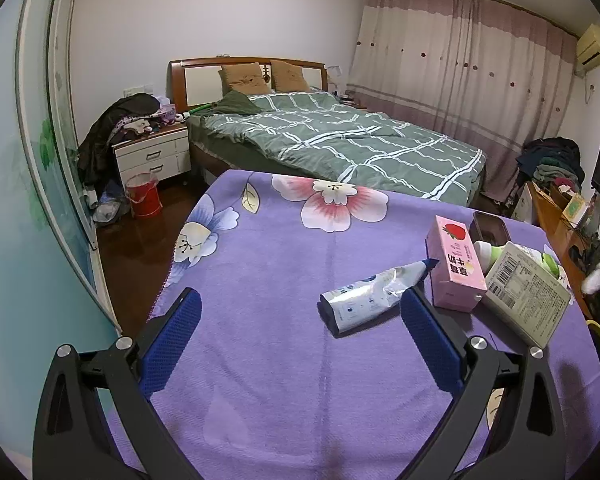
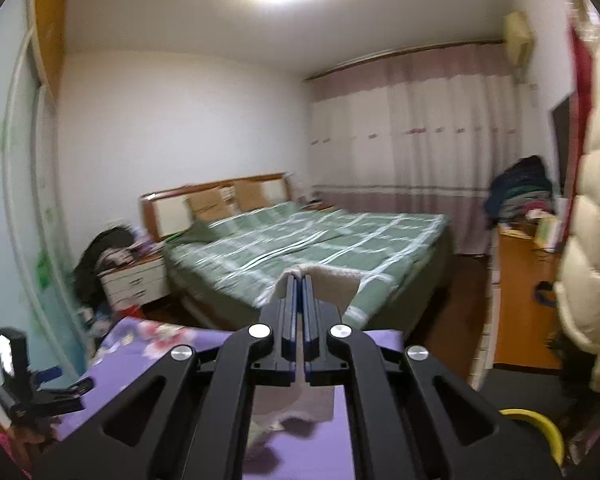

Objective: Collect trash
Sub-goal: 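Carry the tissue to the yellow bin and open the right gripper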

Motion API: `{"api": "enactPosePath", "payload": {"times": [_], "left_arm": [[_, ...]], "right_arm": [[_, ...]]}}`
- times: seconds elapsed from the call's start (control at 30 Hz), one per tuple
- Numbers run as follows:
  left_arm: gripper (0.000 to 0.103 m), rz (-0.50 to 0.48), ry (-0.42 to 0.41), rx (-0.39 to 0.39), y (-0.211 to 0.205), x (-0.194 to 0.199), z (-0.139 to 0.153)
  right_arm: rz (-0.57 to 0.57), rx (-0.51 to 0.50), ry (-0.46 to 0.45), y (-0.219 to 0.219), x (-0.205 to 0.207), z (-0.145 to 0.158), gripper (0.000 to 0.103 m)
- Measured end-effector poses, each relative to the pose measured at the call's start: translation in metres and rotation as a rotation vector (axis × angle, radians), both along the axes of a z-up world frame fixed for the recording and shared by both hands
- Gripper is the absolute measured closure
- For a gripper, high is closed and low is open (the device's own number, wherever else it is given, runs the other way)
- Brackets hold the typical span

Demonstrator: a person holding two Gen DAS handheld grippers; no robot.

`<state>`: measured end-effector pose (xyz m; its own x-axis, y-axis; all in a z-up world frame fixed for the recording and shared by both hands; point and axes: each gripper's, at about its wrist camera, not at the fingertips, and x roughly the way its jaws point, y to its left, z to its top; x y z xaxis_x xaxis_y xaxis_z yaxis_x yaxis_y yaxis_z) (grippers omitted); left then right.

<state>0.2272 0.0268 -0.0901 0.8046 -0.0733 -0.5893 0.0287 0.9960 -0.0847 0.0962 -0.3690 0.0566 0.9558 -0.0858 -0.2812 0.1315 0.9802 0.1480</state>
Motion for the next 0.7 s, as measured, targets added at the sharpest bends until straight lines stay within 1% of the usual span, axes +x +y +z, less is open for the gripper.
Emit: {"api": "enactPosePath", "payload": {"times": [0.1,0.2,0.27,0.37,0.47,0.63,0.7], "left_arm": [[0.005,-0.006,-0.001,0.006,-0.002,0.0,0.0],[0.005,-0.01,-0.001,0.013,-0.004,0.0,-0.001],[0.005,-0.012,-0.001,0.015,-0.004,0.0,-0.001],[0.005,-0.012,-0.001,0.017,-0.004,0.0,-0.001],[0.005,-0.011,0.001,0.02,-0.004,0.0,-0.002],[0.005,-0.012,0.008,0.024,-0.005,0.002,-0.003],[0.005,-0.013,0.008,0.025,-0.005,0.002,-0.003]], "right_arm": [[-0.099,0.003,0.004,-0.031,-0.016,-0.003,0.101],[-0.217,-0.003,0.036,-0.065,-0.031,-0.016,0.101],[-0.301,-0.01,0.07,-0.087,-0.041,-0.029,0.101],[-0.387,0.005,0.132,-0.116,-0.047,-0.052,0.101],[-0.449,0.021,0.196,-0.136,-0.048,-0.078,0.101],[-0.528,0.025,0.279,-0.152,-0.048,-0.112,0.1],[-0.558,0.018,0.311,-0.154,-0.04,-0.121,0.1]]}}
